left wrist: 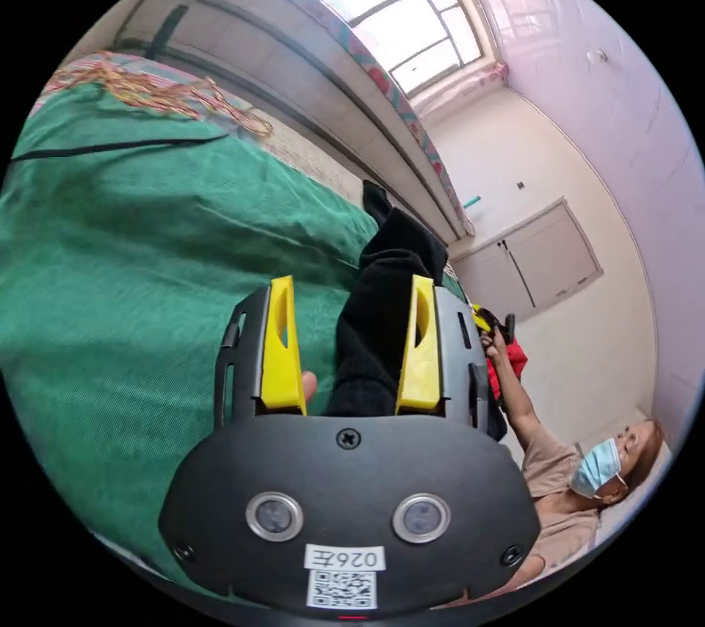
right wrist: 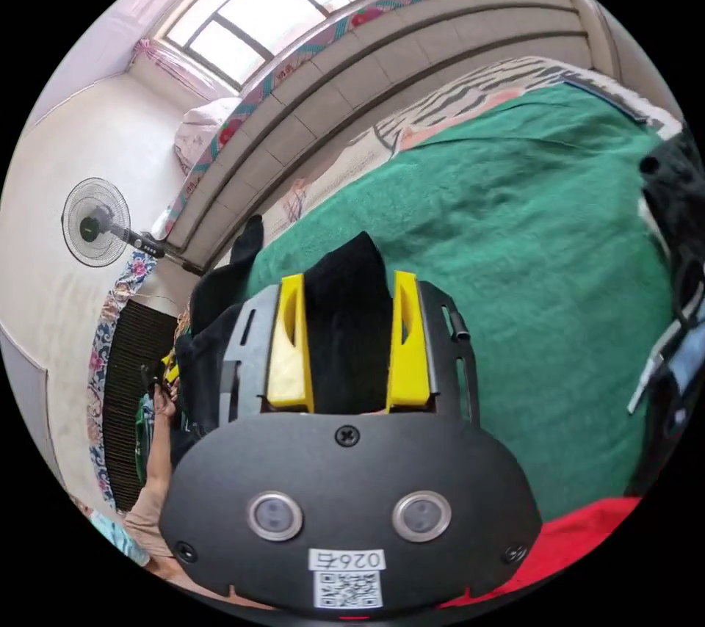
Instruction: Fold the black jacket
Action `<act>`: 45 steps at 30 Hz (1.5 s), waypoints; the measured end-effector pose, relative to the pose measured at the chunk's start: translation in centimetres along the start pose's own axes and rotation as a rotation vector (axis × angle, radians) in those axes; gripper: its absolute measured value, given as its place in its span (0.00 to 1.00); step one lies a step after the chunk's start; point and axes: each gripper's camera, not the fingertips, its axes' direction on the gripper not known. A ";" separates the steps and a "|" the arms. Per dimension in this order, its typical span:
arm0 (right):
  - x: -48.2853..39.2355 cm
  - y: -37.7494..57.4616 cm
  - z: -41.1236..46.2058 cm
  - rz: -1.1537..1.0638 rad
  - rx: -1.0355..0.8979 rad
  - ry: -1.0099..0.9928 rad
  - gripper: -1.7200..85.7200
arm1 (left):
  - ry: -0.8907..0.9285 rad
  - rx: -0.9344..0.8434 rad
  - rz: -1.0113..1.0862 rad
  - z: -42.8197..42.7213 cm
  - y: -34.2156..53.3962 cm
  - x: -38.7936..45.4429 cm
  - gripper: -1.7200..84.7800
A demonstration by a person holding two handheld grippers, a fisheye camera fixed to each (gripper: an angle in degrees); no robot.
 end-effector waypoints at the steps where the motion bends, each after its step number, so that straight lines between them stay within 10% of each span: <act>1: -0.1 -0.1 2.0 -0.017 -0.058 -0.011 0.18 | 0.076 -0.160 0.029 3.8 -1.4 0.2 0.22; 4: -4.2 2.4 6.1 -0.193 -0.107 0.245 0.08 | -0.001 -0.295 0.136 6.7 -2.9 3.7 0.11; 10: -11.3 10.8 -3.7 -0.447 0.359 0.375 0.04 | -0.302 0.104 0.435 -3.0 -1.2 15.8 0.03; 13: -6.8 7.7 3.1 -0.332 0.104 0.524 0.08 | -0.570 0.069 0.206 -0.7 -2.5 12.9 0.01; 15: -2.0 7.6 7.6 -0.158 -0.098 0.535 0.12 | -0.478 0.029 0.081 -1.2 -2.4 10.6 0.01; 21: -2.9 18.1 4.0 -0.327 0.086 0.371 0.08 | -0.053 0.168 0.302 -6.9 2.8 19.7 0.01; 24: -3.0 24.4 5.1 -0.492 0.016 0.212 0.05 | -0.090 0.021 0.484 -3.1 5.3 26.9 0.01; 27: -0.5 28.6 12.4 -0.589 -0.345 0.408 0.02 | -0.460 -0.510 0.509 7.8 6.5 27.1 0.01; 30: -0.6 31.3 7.2 -0.539 -0.143 0.381 0.01 | -0.297 -0.418 0.348 3.4 5.5 27.3 0.01; 37: -6.6 49.7 -13.8 -0.653 0.903 0.396 0.01 | -0.026 0.668 0.750 -21.4 18.0 45.8 0.01; 41: -7.3 56.1 -16.9 -0.729 0.930 0.113 0.01 | 0.531 0.667 0.954 -26.6 21.3 52.5 0.01; 45: -7.6 59.8 -14.0 -0.834 0.849 0.237 0.01 | 0.387 0.473 0.911 -24.7 22.8 55.8 0.02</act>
